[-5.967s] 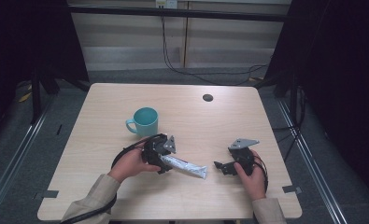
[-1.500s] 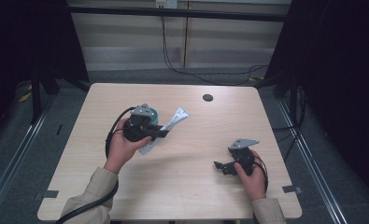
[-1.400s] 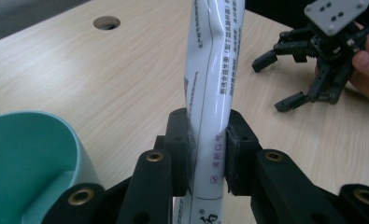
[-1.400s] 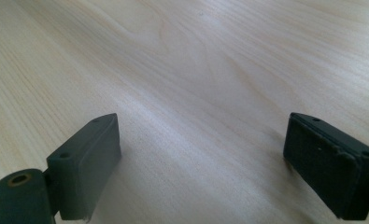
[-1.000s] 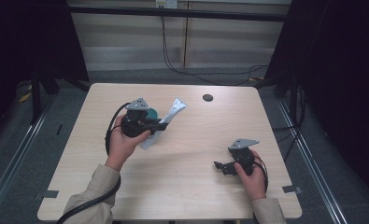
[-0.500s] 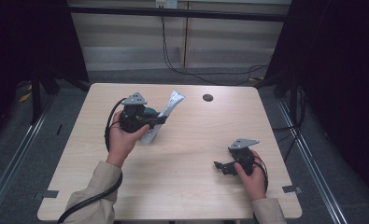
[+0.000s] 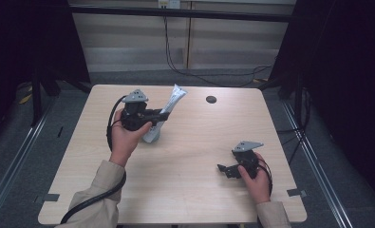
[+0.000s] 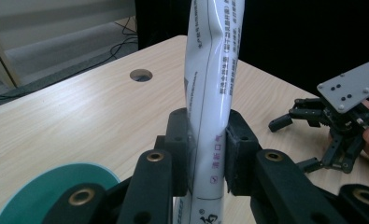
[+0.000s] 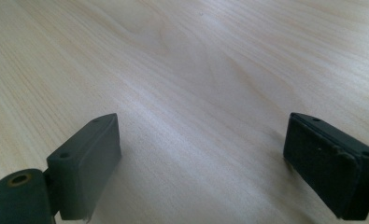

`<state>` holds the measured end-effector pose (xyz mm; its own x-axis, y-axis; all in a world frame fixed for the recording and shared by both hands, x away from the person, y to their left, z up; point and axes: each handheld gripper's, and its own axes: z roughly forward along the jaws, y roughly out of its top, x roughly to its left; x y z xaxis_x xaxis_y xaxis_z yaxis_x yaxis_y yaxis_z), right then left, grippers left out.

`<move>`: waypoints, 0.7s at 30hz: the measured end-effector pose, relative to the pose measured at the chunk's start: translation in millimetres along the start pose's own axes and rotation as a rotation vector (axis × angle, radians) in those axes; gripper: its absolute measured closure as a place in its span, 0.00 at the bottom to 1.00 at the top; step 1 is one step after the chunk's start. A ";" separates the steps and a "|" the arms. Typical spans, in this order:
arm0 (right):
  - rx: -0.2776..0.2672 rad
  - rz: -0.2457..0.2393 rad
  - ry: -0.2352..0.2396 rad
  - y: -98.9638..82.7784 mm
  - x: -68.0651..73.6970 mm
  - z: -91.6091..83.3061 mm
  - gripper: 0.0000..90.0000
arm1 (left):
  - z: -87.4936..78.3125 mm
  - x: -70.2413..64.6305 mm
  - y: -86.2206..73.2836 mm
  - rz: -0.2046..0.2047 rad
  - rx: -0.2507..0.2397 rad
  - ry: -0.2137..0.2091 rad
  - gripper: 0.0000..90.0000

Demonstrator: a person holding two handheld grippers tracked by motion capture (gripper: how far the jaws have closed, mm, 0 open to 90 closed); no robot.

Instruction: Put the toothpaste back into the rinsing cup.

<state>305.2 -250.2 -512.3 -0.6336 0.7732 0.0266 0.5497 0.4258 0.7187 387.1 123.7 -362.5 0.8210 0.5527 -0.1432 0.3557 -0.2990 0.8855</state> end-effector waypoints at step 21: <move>0.000 0.000 0.000 0.0 0.0 0.0 0.12 | -5.2 9.5 13.9 -0.009 -0.059 0.040 0.83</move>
<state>305.2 -250.2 -512.3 -0.6338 0.7730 0.0263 0.5493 0.4259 0.7189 397.5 128.8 -349.2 0.7989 0.5863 -0.1346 0.3354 -0.2484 0.9087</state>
